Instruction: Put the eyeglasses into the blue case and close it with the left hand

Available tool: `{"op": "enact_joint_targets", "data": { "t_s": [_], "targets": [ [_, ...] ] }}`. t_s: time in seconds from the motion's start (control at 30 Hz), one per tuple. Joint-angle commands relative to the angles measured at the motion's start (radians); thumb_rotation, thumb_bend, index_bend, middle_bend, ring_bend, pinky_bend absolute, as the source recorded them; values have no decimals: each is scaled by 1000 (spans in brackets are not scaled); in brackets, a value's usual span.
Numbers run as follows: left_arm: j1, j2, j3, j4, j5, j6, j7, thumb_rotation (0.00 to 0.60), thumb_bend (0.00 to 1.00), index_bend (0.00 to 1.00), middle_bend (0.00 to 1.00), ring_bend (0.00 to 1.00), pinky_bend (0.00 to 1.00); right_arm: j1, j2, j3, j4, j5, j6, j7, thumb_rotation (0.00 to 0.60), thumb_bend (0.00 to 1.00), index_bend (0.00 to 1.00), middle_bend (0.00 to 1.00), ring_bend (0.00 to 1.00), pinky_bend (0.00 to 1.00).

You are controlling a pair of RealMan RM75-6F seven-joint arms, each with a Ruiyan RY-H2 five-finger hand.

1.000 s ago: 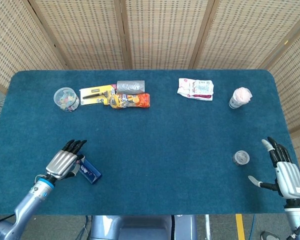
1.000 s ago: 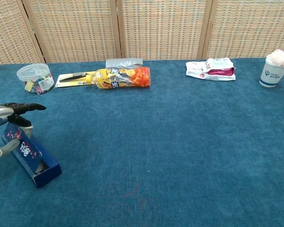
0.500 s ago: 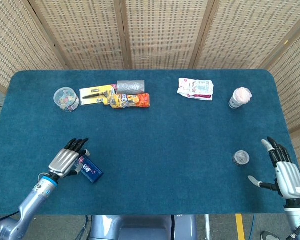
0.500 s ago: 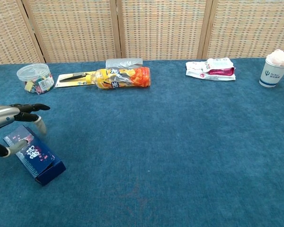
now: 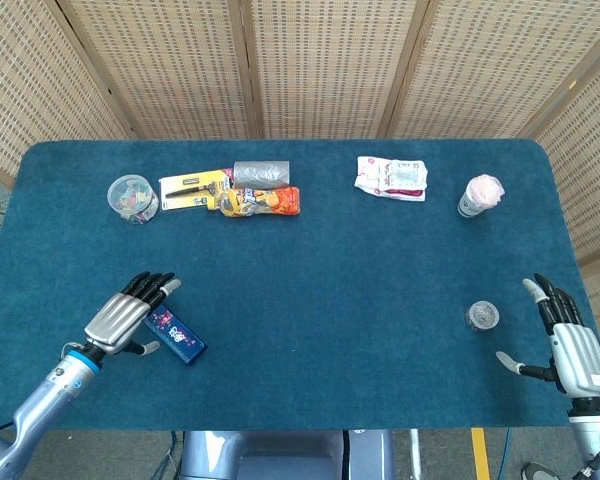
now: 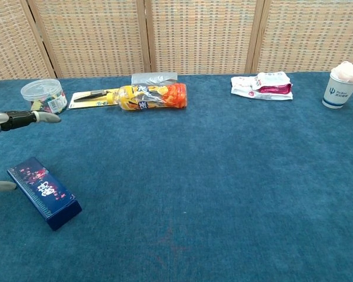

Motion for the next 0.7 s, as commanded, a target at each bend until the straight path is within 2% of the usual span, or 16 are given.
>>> {"op": "enact_joint_targets", "data": {
  "t_s": [0.03, 0.37, 0.53, 0.6, 0.67, 0.7],
  "targets": [
    [-26, 23, 18, -19, -3, -58, 79, 600, 0, 0, 0, 0, 0, 0, 0, 0, -1, 0, 0, -1, 600, 0, 0, 0, 0, 0],
    [-68, -67, -9, 40, -133, -154, 283, 600, 0, 0, 0, 0, 0, 1, 2, 0, -5, 4, -5, -2, 600, 0, 0, 0, 0, 0],
    [-81, -114, -15, 69, -182, -177, 342, 600, 6, 18, 4, 0, 0, 1, 3, 1, -7, 4, -4, 3, 600, 0, 0, 0, 0, 0],
    [-81, -126, -17, 76, -185, -170, 348, 600, 32, 92, 63, 9, 0, 1, 3, 1, -7, 4, -4, 6, 600, 0, 0, 0, 0, 0],
    [-79, -138, -19, 86, -178, -156, 345, 600, 88, 253, 233, 96, 24, 1, 4, 1, -7, 3, -5, 7, 600, 0, 0, 0, 0, 0],
    [-78, -143, -20, 91, -172, -148, 342, 600, 108, 303, 293, 138, 37, 1, 4, 1, -7, 3, -5, 7, 600, 0, 0, 0, 0, 0]
  ]
}}
